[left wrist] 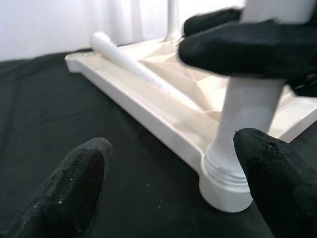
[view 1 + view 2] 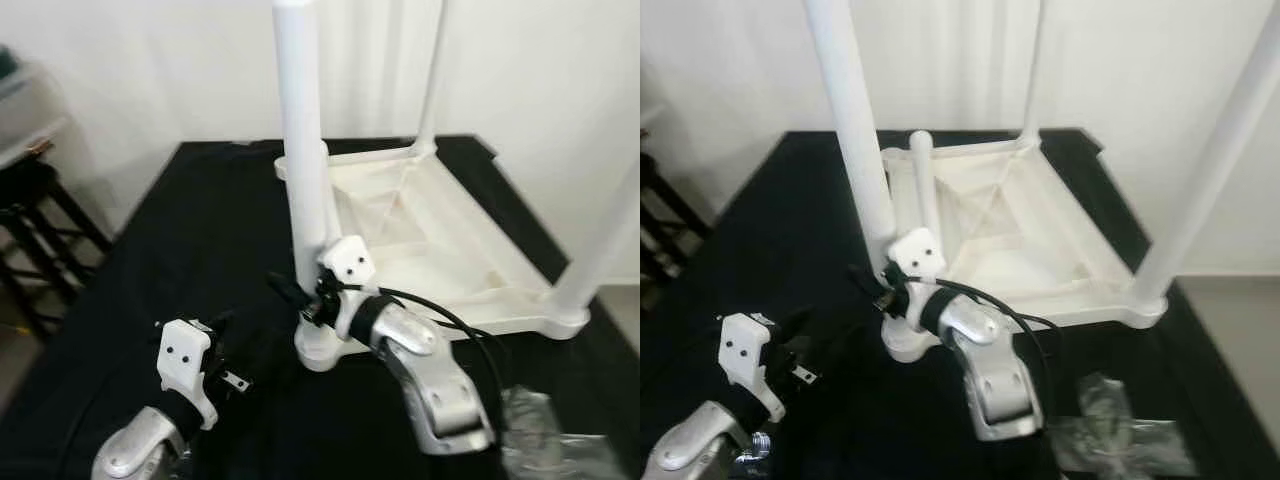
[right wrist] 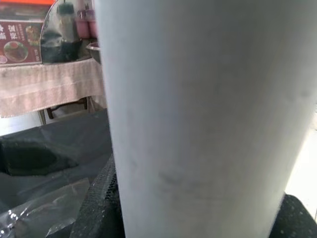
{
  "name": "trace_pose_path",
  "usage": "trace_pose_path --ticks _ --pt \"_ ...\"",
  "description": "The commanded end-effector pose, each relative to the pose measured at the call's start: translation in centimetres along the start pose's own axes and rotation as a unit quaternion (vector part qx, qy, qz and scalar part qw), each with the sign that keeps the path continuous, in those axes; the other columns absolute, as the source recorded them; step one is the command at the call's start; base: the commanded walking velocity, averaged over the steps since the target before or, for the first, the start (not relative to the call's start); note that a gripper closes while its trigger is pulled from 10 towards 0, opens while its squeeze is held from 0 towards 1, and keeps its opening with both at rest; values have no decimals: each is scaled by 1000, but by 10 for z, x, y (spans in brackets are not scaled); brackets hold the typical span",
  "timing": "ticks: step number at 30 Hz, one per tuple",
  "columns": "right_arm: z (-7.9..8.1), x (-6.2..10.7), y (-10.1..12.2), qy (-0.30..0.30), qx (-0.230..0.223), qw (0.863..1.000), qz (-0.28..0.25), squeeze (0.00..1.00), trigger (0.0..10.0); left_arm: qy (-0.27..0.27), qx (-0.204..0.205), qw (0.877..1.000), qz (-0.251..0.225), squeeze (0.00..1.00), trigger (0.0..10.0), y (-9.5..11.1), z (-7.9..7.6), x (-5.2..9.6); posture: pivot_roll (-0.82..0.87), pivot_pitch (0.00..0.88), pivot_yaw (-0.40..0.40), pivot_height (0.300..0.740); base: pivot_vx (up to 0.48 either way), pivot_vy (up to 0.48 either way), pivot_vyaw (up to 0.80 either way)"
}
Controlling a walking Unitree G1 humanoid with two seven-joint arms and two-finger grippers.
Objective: Building children table
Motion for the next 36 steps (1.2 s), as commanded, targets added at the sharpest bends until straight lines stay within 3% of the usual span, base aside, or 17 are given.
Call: trace_pose_path --ticks 1,2,3,5,6,7,9,11,13,14,15,20,22,25,26,27,36 --pt "-5 2 -34 -14 -26 996 81 0 6706 -8 4 1000 12 0 10000 -4 1 0 -20 99 71 740 0 0 0" --pt "-5 2 -34 -14 -26 996 81 0 6706 -8 4 1000 12 0 10000 -4 1 0 -20 99 71 740 0 0 0" --pt "-1 -1 -26 -7 -37 997 72 0 10000 2 2 1000 10 0 10000 -3 3 1 -19 103 75 740 0 0 0" --pt "-1 -1 -26 -7 -37 997 72 0 10000 2 2 1000 10 0 10000 -3 3 1 -19 103 75 740 0 0 0" --pt "2 -3 -19 17 -53 997 57 1000 10000 6 2 1000 9 0 10000 -3 3 1 -17 100 73 740 0 0 0" --pt "5 -5 -5 77 -57 995 26 1000 10000 8 2 1000 8 0 10000 -2 3 0 -14 101 74 740 0 0 0" --pt "8 -2 25 187 -3 982 -33 1000 10000 6 4 1000 7 0 10000 -2 3 -1 -17 99 75 740 0 0 0" --pt "8 -2 25 187 -3 982 -33 1000 10000 6 4 1000 7 0 10000 -2 3 -1 -17 99 75 740 0 0 0" --pt "9 5 39 262 51 963 -32 1000 10000 3 5 1000 7 0 10000 -3 2 -1 -15 96 73 740 0 0 0" --pt "9 5 39 262 51 963 -32 1000 10000 3 5 1000 7 0 10000 -3 2 -1 -15 96 73 740 0 0 0" --pt "6 7 41 294 72 953 -25 0 10000 3 5 1000 7 0 10000 -3 2 -2 -12 96 71 740 0 0 0" --pt "-17 3 40 360 79 929 24 0 10000 7 6 1000 4 0 10000 -3 2 -3 -14 91 67 740 0 0 0" --pt "-17 3 40 360 79 929 24 0 10000 7 6 1000 4 0 10000 -3 2 -3 -14 91 67 740 0 0 0" --pt "-38 -13 49 362 30 931 19 0 10000 6 6 1000 4 0 10000 -3 1 -4 -13 86 69 740 0 0 0" --pt "-38 -13 49 362 30 931 19 0 10000 6 6 1000 4 0 10000 -3 1 -4 -13 86 69 740 0 0 0" --pt "-43 -17 52 365 19 931 14 0 0 5 6 1000 4 0 10000 -3 1 -4 -9 86 67 740 0 0 0" --pt "-49 -16 46 391 -10 920 9 0 0 4 7 1000 3 0 10000 -3 0 -4 -7 92 63 740 0 0 0"
Point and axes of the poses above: a point about 5 cm out from each wrist's last joint towards the gripper, its own x axis pointing back from the gripper into the wrist, its own y axis along the axis of the wrist's last joint, z = x × y, the point moved 1 cm from there along -x, pointing out of the wrist towards the gripper, and after that the axes turned 8 degrees about -x, right-handed, at the moved point
